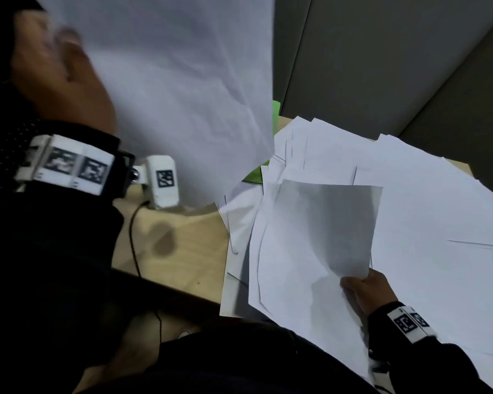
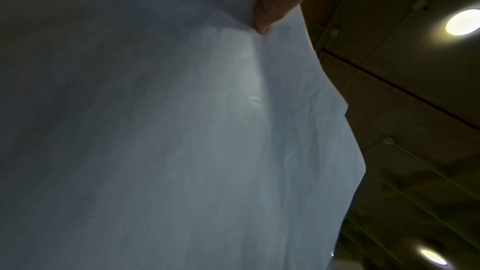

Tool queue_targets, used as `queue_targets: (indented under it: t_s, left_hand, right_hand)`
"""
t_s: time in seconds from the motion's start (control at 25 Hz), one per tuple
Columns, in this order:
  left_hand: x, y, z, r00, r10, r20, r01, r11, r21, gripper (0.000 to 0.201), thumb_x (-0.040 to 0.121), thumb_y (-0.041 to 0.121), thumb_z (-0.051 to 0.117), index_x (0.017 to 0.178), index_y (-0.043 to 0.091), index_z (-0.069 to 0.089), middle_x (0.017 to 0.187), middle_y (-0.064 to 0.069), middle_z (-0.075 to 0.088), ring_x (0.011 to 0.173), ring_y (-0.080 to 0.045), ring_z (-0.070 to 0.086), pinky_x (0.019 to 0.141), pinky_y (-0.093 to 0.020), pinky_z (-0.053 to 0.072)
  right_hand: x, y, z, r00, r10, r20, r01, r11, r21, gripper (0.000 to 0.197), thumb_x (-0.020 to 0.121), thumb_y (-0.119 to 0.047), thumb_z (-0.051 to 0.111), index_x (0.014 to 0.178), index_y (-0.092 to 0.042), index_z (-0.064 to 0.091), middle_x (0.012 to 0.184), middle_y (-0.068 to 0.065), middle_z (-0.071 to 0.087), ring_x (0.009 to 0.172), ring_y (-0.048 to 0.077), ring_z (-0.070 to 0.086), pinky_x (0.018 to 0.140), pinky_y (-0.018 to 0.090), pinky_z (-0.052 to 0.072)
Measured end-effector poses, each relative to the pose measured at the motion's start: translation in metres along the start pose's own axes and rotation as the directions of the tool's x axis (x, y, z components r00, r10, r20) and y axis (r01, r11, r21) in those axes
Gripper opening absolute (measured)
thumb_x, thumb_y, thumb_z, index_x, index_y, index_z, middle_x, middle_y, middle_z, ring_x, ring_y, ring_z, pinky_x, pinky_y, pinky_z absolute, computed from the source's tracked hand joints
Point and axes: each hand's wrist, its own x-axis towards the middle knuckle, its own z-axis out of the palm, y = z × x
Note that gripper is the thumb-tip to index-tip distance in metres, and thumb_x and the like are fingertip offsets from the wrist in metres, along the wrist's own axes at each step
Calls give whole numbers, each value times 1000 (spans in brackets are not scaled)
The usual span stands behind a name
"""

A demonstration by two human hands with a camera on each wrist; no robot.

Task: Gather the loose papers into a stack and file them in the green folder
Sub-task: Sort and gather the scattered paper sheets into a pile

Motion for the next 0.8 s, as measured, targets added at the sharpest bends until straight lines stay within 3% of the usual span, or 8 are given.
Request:
queue_targets:
  t_s: [0.12, 0.24, 0.44, 0.52, 0.56, 0.6, 0.72, 0.8]
  left_hand:
    - [-14, -10, 22, 970, 217, 107, -194, 962, -193, 32, 94, 23, 43, 103, -3, 60, 88, -11, 62, 82, -7, 51, 75, -8, 32]
    - [-69, -8, 32, 849, 415, 328, -309, 892, -329, 13, 93, 18, 46, 96, 11, 57, 80, -18, 64, 75, -18, 53, 66, -24, 38]
    - [-156, -46, 8, 342, 704, 622, -253, 707, -661, 20, 81, 9, 51, 88, 12, 69, 85, -8, 73, 83, -17, 63, 82, -26, 47]
    - [-181, -73, -4, 91, 741, 665, -321, 654, -685, 20, 80, 14, 51, 92, 25, 61, 89, 1, 73, 86, -14, 66, 91, -29, 45]
    - [-190, -86, -9, -31, 734, 679, -388, 617, -685, 19, 80, 18, 50, 94, 30, 55, 92, 7, 72, 89, -11, 68, 94, -31, 47]
    - [-198, -99, -12, -129, 713, 689, -451, 577, -681, 20, 79, 22, 48, 95, 33, 51, 95, 12, 71, 93, -7, 68, 96, -37, 49]
    - [-207, -112, -17, -245, 601, 761, -522, 579, -626, 20, 77, 28, 43, 93, 38, 48, 98, 19, 69, 99, -2, 68, 88, -60, 47]
    - [-207, -110, -17, -256, 593, 763, -495, 597, -631, 18, 79, 29, 42, 92, 38, 51, 98, 20, 69, 102, -3, 68, 86, -63, 43]
  right_hand:
    - [0, -7, 13, 999, 3, 41, -6, 997, 78, 16, 68, 1, 64, 56, -8, 57, 36, -3, 52, 44, 19, 47, 52, 24, 39]
    - [7, -3, 19, 995, 73, 65, -82, 985, 151, 7, 73, 5, 61, 69, 0, 64, 37, -5, 58, 50, 21, 54, 58, 26, 44]
    - [-1, -35, 9, 965, 60, 257, -162, 904, 395, 39, 82, -28, 66, 68, 7, 71, 50, 12, 68, 52, 15, 67, 53, 21, 48]
    - [5, -24, 6, 959, -140, 247, 90, 975, 204, 13, 23, 7, 54, 34, 3, 60, 51, 25, 65, 52, 18, 68, 53, 19, 50]
    - [12, -20, 6, 950, 60, 305, -143, 957, 254, 48, 72, -28, 47, 36, 0, 62, 67, 37, 64, 63, 22, 71, 64, 21, 52]
    - [22, -20, 7, 913, 248, 324, -378, 815, 440, 49, 76, -46, 41, 45, -18, 68, 86, 38, 63, 70, 14, 72, 73, 18, 52]
    - [24, -18, 4, 994, 107, 35, -112, 945, 309, 14, 95, -31, 45, 107, -23, 44, 123, 19, 62, 45, -30, 44, 52, -7, 36]
    - [18, -24, -11, 989, 83, 119, -117, 940, 321, 24, 97, -23, 41, 119, -18, 46, 122, 18, 63, 48, -24, 51, 51, -4, 38]
